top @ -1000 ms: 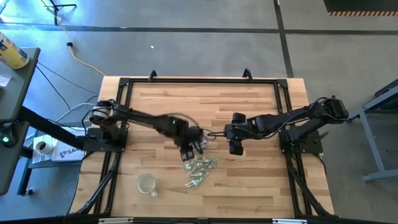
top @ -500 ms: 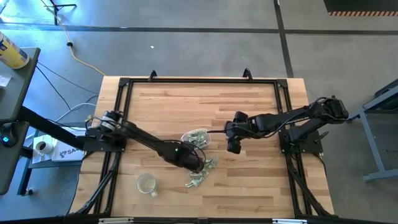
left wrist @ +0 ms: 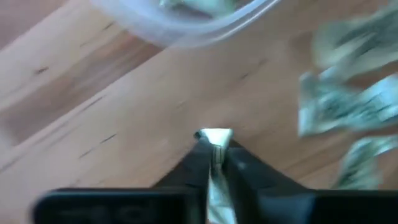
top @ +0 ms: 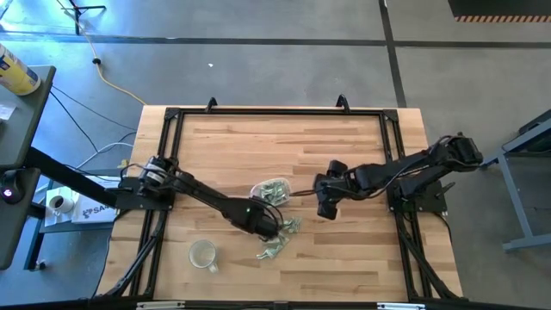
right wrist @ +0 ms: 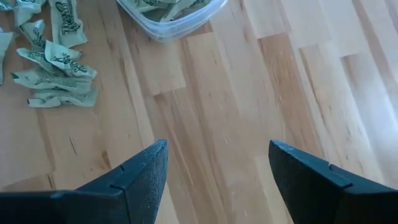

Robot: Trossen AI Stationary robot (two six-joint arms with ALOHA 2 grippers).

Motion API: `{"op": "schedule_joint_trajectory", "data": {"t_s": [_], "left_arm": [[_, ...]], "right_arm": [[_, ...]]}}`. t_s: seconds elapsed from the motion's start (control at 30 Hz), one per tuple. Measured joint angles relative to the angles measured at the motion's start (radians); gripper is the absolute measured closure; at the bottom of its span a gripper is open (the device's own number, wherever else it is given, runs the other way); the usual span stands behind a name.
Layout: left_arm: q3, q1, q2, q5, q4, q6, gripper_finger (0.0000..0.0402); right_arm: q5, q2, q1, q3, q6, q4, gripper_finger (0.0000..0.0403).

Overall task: Pick and place Stevia / Truvia into bins
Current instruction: Put the stevia packet into the transparent container

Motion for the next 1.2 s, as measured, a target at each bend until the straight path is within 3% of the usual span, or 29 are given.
{"op": "schedule_joint_trajectory", "data": {"t_s": [0.07, 0.23, 0.37, 0.53, 0.6, 0.77, 0.9, 1.03, 1.2], "left_arm": [[0.021, 0.000, -0.017, 0.013, -0.072, 0.039, 0.0370], [0.165, 0.015, -0.136, -0.104, -0.191, 0.146, 0.0368], [0.217, 0.100, -0.159, -0.218, -0.169, 0.338, 0.0371], [0.178, 0.232, -0.121, -0.124, -0.052, 0.543, 0.0368], [0.158, 0.250, -0.110, -0.064, -0.052, 0.551, 0.0331], [0.149, 0.226, -0.105, -0.049, -0.099, 0.544, 0.0179], [0.149, 0.169, -0.148, -0.147, -0.135, 0.527, 0.0091], [0.151, 0.080, -0.216, -0.212, -0.151, 0.420, 0.0068], [0.153, -0.055, -0.288, -0.263, -0.168, 0.238, 0.0110]], "right_arm": [[0.017, 0.000, 0.010, 0.000, 0.000, -0.003, 0.0135], [0.045, 0.000, 0.025, 0.000, 0.000, -0.004, 0.0135], [0.051, 0.000, 0.026, 0.000, -0.003, -0.004, 0.0135], [-0.009, 0.000, 0.025, -0.001, -0.054, 0.005, 0.0135], [-0.096, 0.007, 0.027, -0.002, -0.110, 0.033, 0.0135], [-0.204, 0.055, 0.070, -0.001, -0.310, 0.151, 0.0135], [-0.288, 0.137, 0.099, 0.000, -0.385, 0.306, 0.0135], [-0.300, 0.222, 0.124, 0.001, -0.352, 0.399, 0.0135], [-0.244, 0.306, 0.131, 0.000, -0.344, 0.432, 0.0148]]}}
